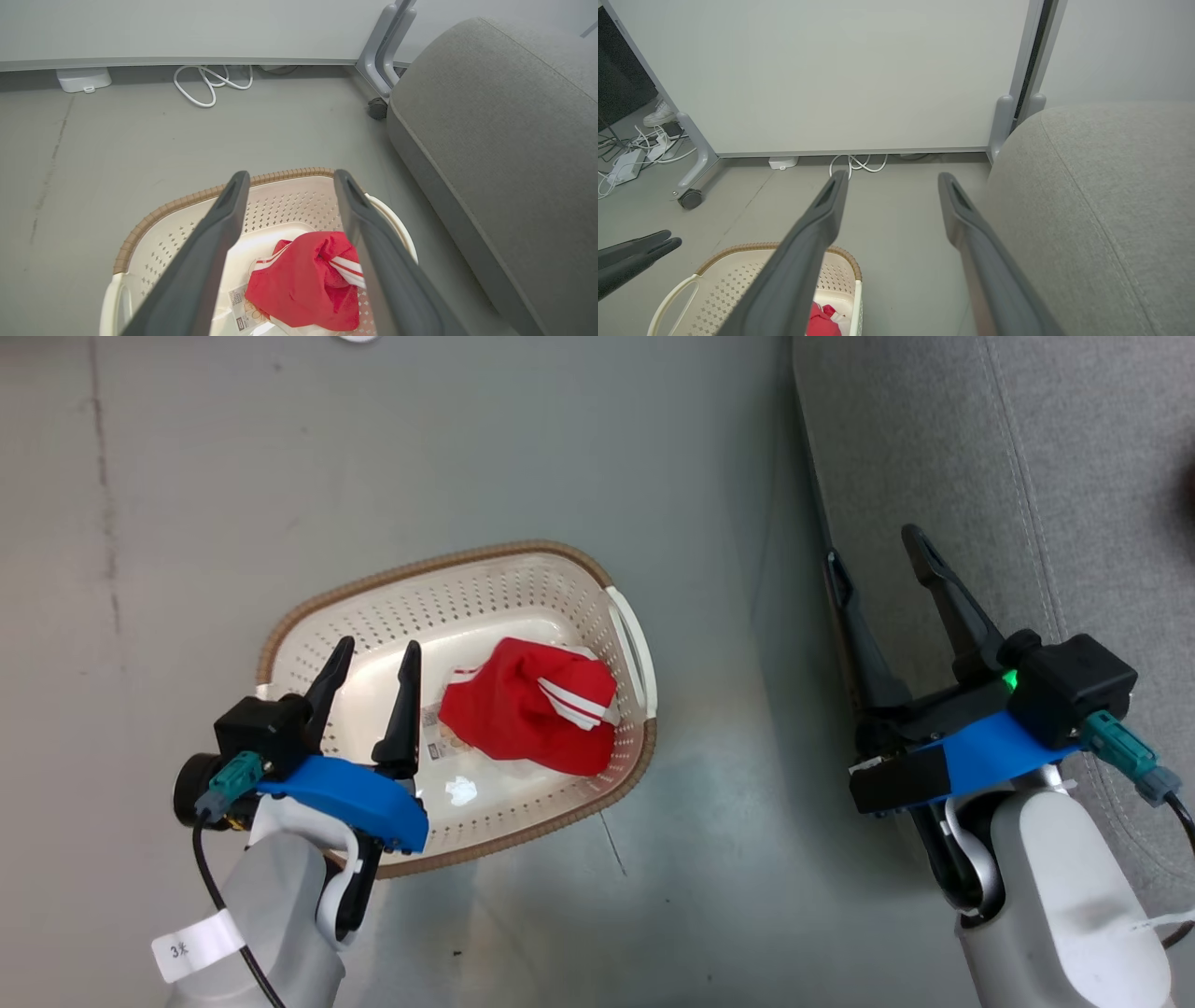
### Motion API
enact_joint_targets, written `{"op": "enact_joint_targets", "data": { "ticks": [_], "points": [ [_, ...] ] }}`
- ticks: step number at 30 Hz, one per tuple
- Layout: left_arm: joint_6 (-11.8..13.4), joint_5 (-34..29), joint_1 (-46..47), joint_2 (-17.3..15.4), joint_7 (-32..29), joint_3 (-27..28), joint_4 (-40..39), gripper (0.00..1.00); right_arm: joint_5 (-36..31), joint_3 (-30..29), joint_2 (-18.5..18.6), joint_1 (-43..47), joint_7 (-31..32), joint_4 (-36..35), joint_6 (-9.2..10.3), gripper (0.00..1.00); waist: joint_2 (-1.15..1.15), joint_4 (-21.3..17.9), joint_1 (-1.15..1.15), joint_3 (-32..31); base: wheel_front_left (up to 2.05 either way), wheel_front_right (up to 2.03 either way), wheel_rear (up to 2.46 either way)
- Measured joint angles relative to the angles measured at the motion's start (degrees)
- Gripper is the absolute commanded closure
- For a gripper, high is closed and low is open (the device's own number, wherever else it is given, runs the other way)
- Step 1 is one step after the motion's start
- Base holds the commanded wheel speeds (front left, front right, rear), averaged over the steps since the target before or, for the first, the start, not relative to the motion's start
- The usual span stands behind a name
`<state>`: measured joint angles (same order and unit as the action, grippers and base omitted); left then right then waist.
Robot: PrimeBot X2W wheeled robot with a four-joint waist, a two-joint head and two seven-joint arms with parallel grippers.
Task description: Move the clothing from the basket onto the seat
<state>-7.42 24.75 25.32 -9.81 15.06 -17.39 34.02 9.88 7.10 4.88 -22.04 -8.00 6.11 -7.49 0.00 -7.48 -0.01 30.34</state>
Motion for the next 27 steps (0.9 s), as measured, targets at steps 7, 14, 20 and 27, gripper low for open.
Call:
{"op": "enact_joint_targets", "data": {
  "ticks": [7,14,20,27],
  "points": [
    [0.0,2.2,5.7,-1.7,0.0,-6.4,5.3,0.0,0.5,2.2,-0.8,-3.5,-1.7,0.6,0.0,0.0,0.0,-3.6,0.0,7.3,0.0,0.0,0.0],
    [0.0,5.2,11.2,-3.8,0.0,-11.9,10.7,0.0,1.4,4.4,-1.4,-6.8,-3.3,1.7,0.0,0.0,0.0,-6.8,0.0,13.4,0.0,0.0,0.0],
    [0.0,7.2,13.9,-4.8,0.0,-16.2,14.5,0.0,2.5,5.5,-1.7,-8.0,-4.7,2.9,0.0,0.0,0.0,-9.6,0.0,16.6,0.0,0.0,0.0],
    [0.0,9.2,16.8,-6.7,0.0,-18.3,17.6,0.0,4.7,7.1,-1.8,-8.4,-6.1,4.6,0.0,0.0,0.0,-12.2,0.0,18.5,0.0,0.0,0.0]
  ]
}}
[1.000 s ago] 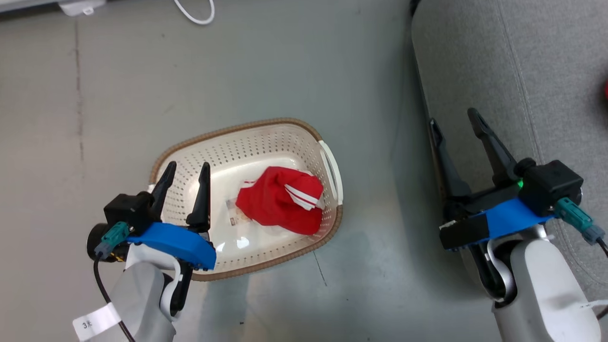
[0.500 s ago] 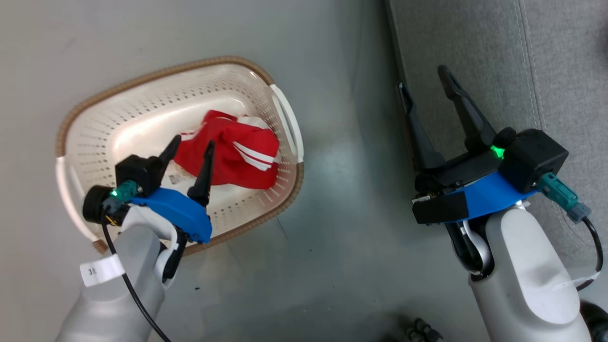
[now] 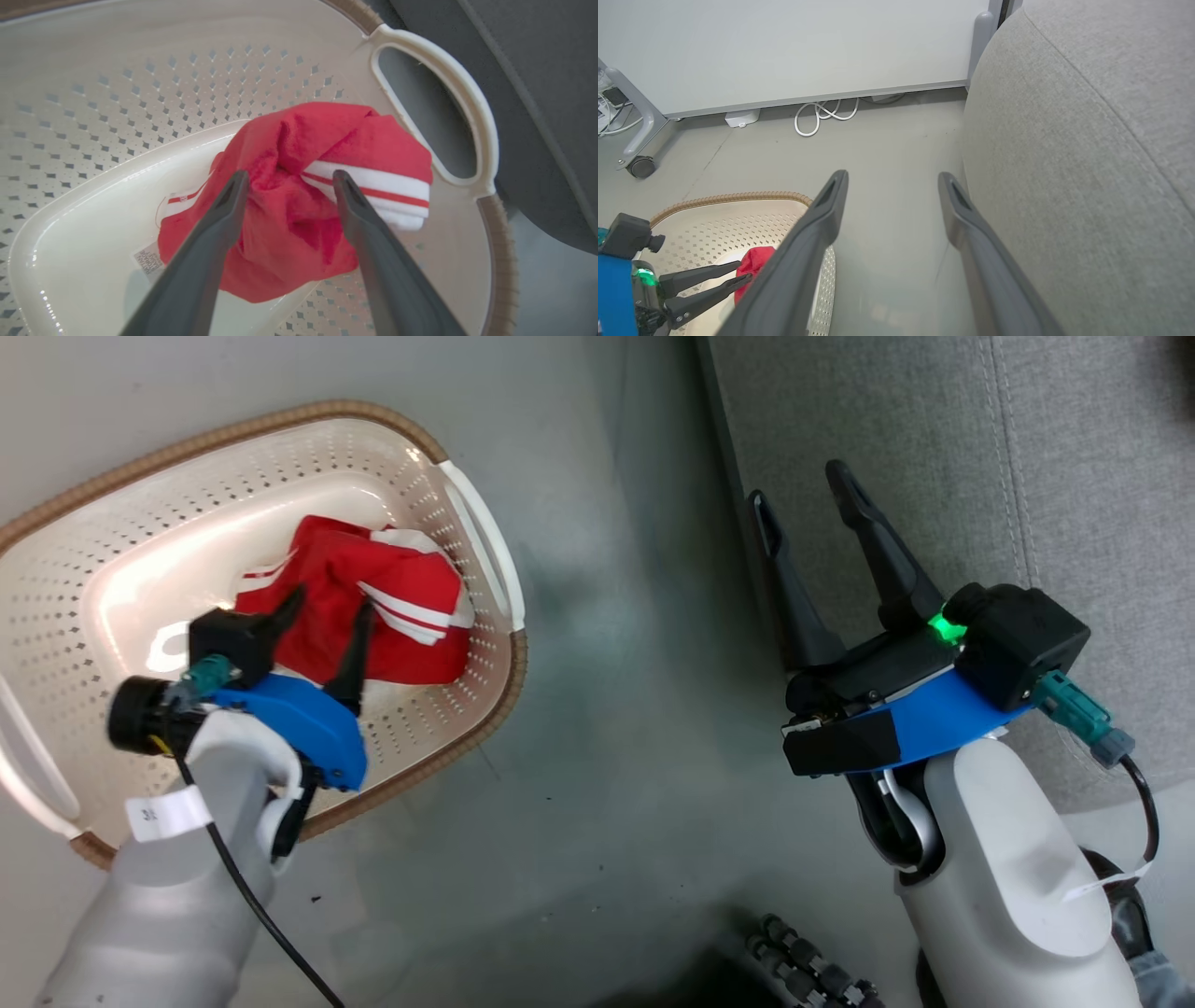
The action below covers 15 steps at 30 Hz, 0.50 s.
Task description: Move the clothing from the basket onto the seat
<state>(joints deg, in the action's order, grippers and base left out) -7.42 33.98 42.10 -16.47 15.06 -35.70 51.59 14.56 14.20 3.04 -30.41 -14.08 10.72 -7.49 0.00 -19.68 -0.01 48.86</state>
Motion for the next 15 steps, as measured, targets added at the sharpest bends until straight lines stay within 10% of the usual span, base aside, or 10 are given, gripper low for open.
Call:
{"op": "enact_joint_targets", "data": {
  "ticks": [15],
  "points": [
    [4.1,1.0,6.4,-0.7,-1.6,1.8,11.0,0.0,4.8,2.2,-0.1,-0.4,-0.9,0.2,0.0,0.0,0.0,-3.8,0.0,4.1,0.0,0.0,0.0]
  ]
}}
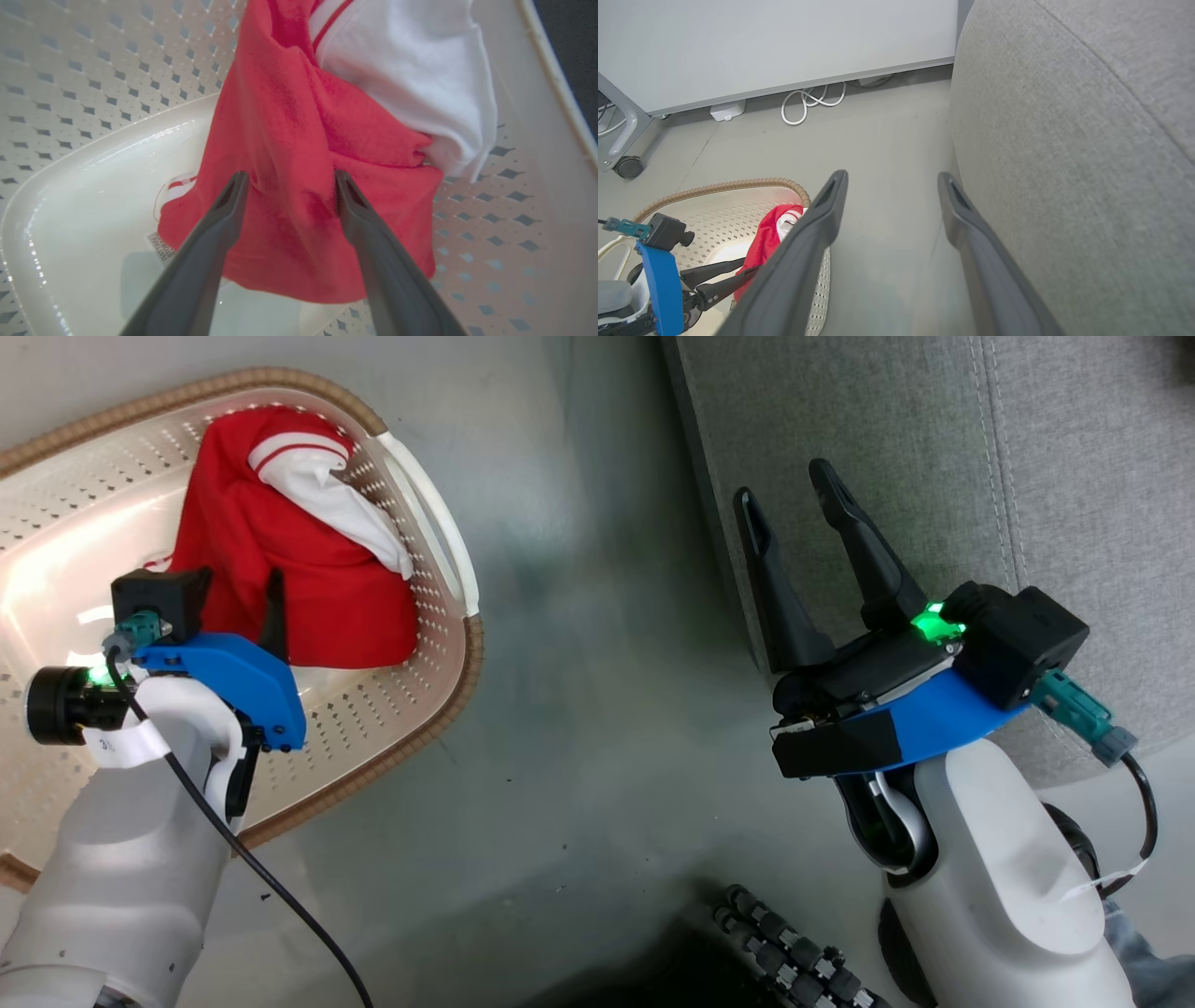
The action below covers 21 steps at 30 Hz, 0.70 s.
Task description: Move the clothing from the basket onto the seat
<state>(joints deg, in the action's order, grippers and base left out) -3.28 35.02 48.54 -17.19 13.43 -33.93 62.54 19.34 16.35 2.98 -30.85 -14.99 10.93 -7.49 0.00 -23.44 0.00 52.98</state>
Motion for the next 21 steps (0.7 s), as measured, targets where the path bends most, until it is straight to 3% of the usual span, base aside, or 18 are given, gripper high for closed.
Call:
{"op": "enact_joint_targets", "data": {
  "ticks": [18,19,20,21],
  "points": [
    [1.7,0.3,5.4,1.3,-1.0,-0.6,6.2,0.0,0.9,-0.3,0.0,1.8,0.0,-2.5,0.0,0.0,0.0,0.2,0.0,2.2,0.0,0.0,0.0],
    [1.6,0.3,5.6,1.4,-1.1,-0.6,6.4,0.31,0.9,-0.3,0.0,1.9,0.0,-2.6,0.0,0.0,0.0,0.2,0.0,2.2,0.0,0.0,0.0],
    [1.4,0.3,5.7,1.4,-1.3,-0.8,6.6,0.73,1.0,-0.3,0.0,2.0,0.0,-2.6,0.0,0.0,0.0,0.1,0.0,2.1,0.0,0.0,0.0],
    [1.1,0.3,5.8,1.5,-1.3,-1.1,6.8,1.0,1.0,-0.4,0.0,2.1,0.0,-2.7,0.0,0.0,0.0,0.1,0.0,2.1,0.0,0.0,0.0]
  ]
}}
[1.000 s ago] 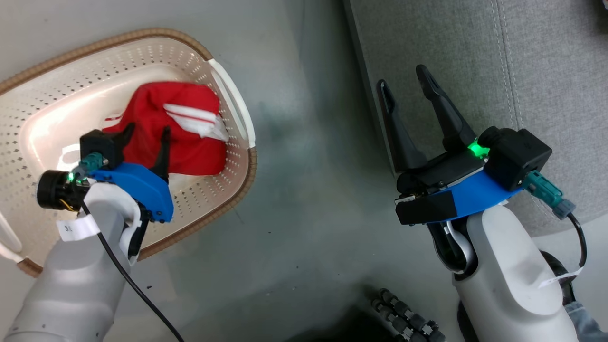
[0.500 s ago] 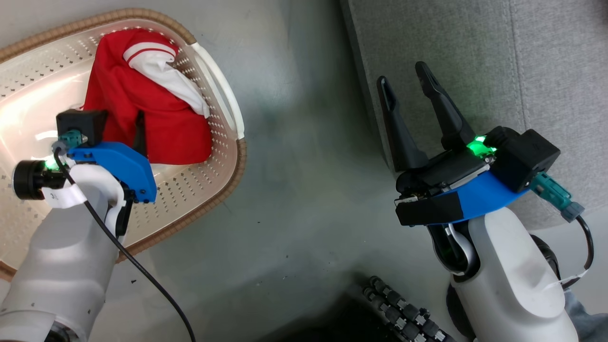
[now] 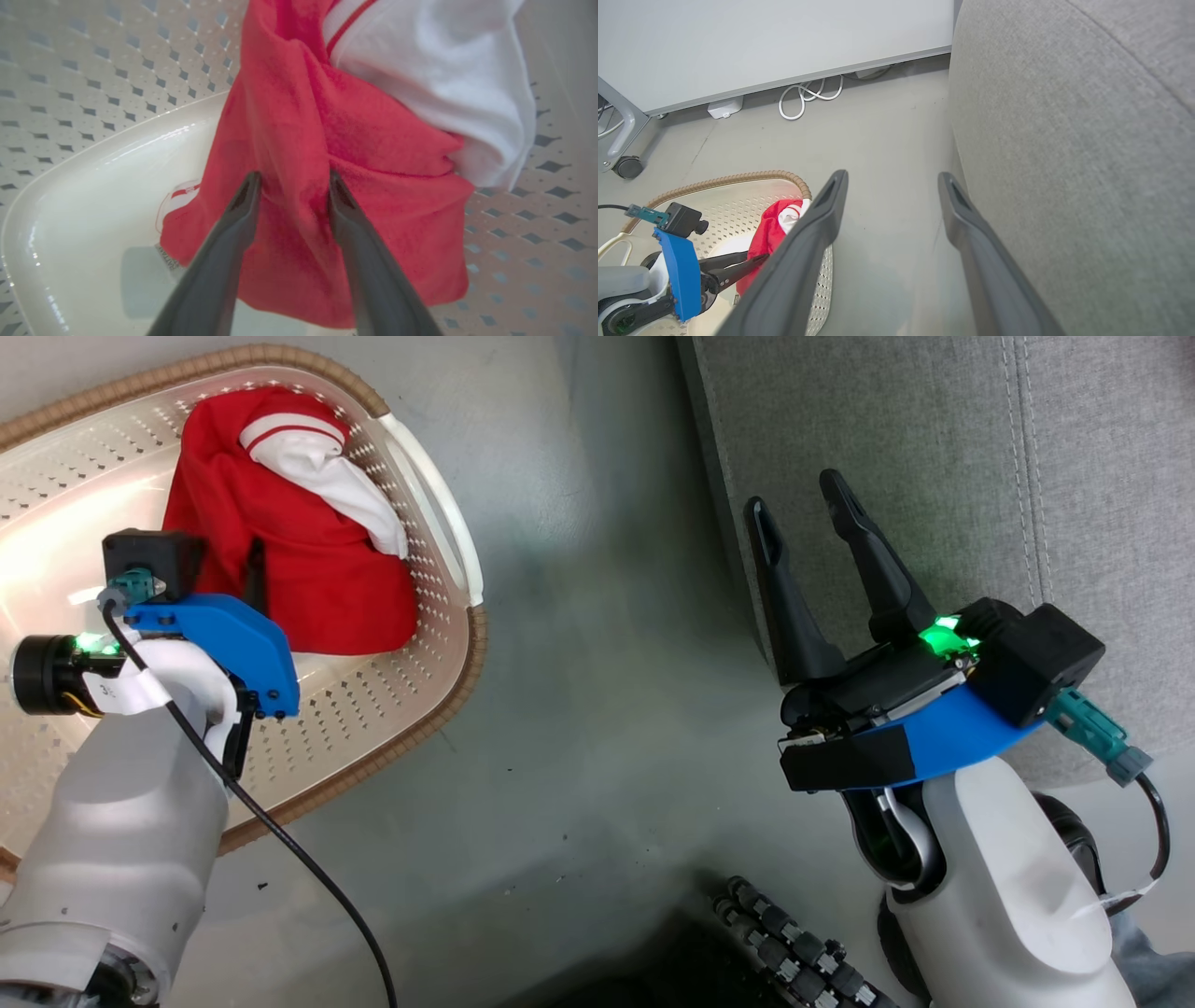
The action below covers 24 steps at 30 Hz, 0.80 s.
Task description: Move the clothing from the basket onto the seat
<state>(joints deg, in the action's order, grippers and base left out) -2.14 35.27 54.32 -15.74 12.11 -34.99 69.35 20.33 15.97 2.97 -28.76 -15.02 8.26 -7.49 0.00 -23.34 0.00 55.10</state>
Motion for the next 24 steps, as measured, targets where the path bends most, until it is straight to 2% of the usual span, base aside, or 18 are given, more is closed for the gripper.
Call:
{"op": "enact_joint_targets", "data": {
  "ticks": [24],
  "points": [
    [-2.0,1.0,0.6,0.3,1.3,-1.0,1.9,1.0,0.7,1.8,0.0,-1.6,0.0,0.5,0.0,0.0,0.0,-0.3,0.0,-1.7,0.0,0.0,0.0]
  ]
}}
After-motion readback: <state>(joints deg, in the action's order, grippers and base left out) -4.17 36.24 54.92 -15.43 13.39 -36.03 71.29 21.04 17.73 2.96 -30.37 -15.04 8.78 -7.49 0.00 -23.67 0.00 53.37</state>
